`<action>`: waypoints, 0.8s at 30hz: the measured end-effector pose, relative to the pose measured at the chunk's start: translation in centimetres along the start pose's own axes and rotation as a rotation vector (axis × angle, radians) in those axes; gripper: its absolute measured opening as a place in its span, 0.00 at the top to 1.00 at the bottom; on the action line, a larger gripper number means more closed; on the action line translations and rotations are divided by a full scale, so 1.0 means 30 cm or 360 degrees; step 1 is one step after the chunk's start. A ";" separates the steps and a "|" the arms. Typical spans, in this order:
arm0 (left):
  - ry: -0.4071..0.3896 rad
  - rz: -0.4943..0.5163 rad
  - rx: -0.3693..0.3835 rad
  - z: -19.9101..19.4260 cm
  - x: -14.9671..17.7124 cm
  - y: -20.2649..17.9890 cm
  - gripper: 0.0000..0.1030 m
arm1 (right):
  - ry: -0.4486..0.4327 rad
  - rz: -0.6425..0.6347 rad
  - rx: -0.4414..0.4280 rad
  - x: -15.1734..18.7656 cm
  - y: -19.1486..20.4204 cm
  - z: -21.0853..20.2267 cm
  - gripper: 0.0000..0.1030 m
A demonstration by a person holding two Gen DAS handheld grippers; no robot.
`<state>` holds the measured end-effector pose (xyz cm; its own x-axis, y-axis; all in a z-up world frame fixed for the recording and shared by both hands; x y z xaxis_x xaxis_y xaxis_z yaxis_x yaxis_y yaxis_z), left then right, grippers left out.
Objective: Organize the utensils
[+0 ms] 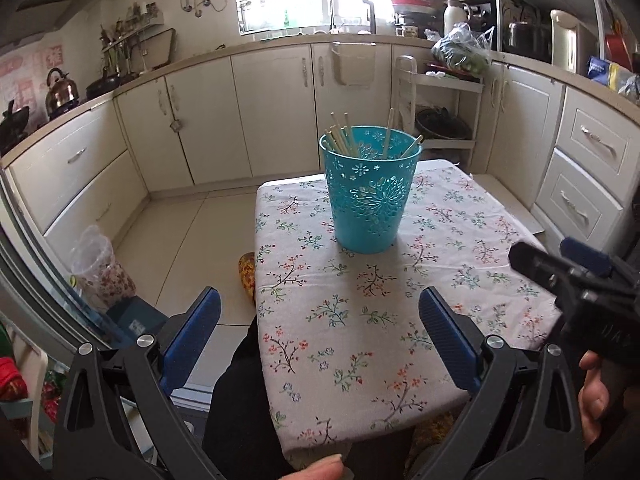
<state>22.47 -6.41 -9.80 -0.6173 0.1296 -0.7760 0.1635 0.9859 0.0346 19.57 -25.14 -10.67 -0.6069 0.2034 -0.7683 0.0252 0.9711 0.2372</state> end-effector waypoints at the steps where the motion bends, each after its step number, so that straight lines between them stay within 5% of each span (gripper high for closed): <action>1: 0.0004 -0.0010 -0.0002 -0.014 0.000 0.007 0.07 | 0.0013 0.0002 0.0009 0.009 0.002 -0.018 0.07; 15: 0.0037 -0.0057 -0.0032 -0.236 0.113 0.051 0.08 | -0.0029 -0.0043 -0.0023 0.197 0.156 -0.282 0.07; 24: -0.0077 -0.0098 -0.0067 -0.349 0.128 0.074 0.08 | -0.0132 0.0017 -0.0021 0.187 0.142 -0.350 0.07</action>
<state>12.42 -2.61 -6.11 -0.5873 0.0642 -0.8068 0.0932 0.9956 0.0114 7.93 -21.16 -7.71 -0.5389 0.2240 -0.8120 0.0209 0.9672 0.2530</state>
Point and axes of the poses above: each gripper's, at about its wrist camera, not at the fingertips, and z roughly the way its jaws point, y to its left, x to its underside, the point moved 10 cm from there along z, roughly the way its jaws point, and after that the axes turned 1 degree about x, right-handed, at the moved point
